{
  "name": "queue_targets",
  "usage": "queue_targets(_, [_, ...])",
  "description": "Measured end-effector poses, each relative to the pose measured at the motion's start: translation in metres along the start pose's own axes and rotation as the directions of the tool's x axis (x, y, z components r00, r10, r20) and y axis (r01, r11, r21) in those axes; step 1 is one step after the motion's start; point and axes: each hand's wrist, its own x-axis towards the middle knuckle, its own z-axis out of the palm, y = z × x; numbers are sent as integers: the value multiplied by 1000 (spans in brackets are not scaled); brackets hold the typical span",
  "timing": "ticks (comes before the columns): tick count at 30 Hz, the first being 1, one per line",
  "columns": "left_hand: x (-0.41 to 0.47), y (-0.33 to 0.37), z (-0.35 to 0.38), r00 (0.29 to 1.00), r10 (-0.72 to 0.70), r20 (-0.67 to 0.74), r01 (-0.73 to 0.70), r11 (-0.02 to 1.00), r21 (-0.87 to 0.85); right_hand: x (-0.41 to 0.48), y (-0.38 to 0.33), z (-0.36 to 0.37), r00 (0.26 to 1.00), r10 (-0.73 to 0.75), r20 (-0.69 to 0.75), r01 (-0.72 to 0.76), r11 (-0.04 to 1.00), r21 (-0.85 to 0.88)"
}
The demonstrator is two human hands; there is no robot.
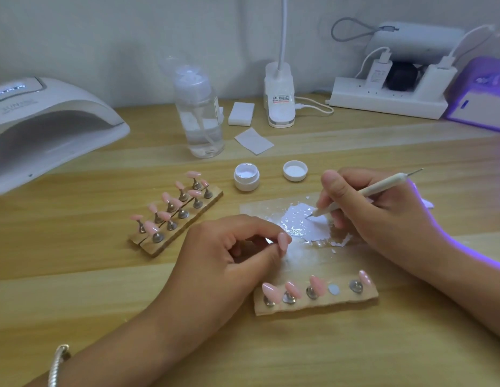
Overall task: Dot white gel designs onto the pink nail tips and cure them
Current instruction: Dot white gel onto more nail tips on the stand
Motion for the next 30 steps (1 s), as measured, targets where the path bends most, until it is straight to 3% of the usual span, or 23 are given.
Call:
queue_targets(12, [0, 3, 0, 1000, 10, 2, -10, 1000, 12, -1, -5, -1, 998, -56, -40, 56, 998, -2])
queue_targets(17, [2, 7, 1, 999, 41, -13, -41, 999, 14, -3, -10, -5, 978, -157, -139, 151, 987, -52])
queue_targets(24, [0, 8, 1, 997, 81, 10, -81, 996, -27, -10, -35, 3, 991, -121, -62, 133, 959, 249])
queue_targets(30, [-3, 8, 2, 993, 109, 37, -104, 987, -124, -18, -51, 10, 992, -117, 41, 101, 955, 279])
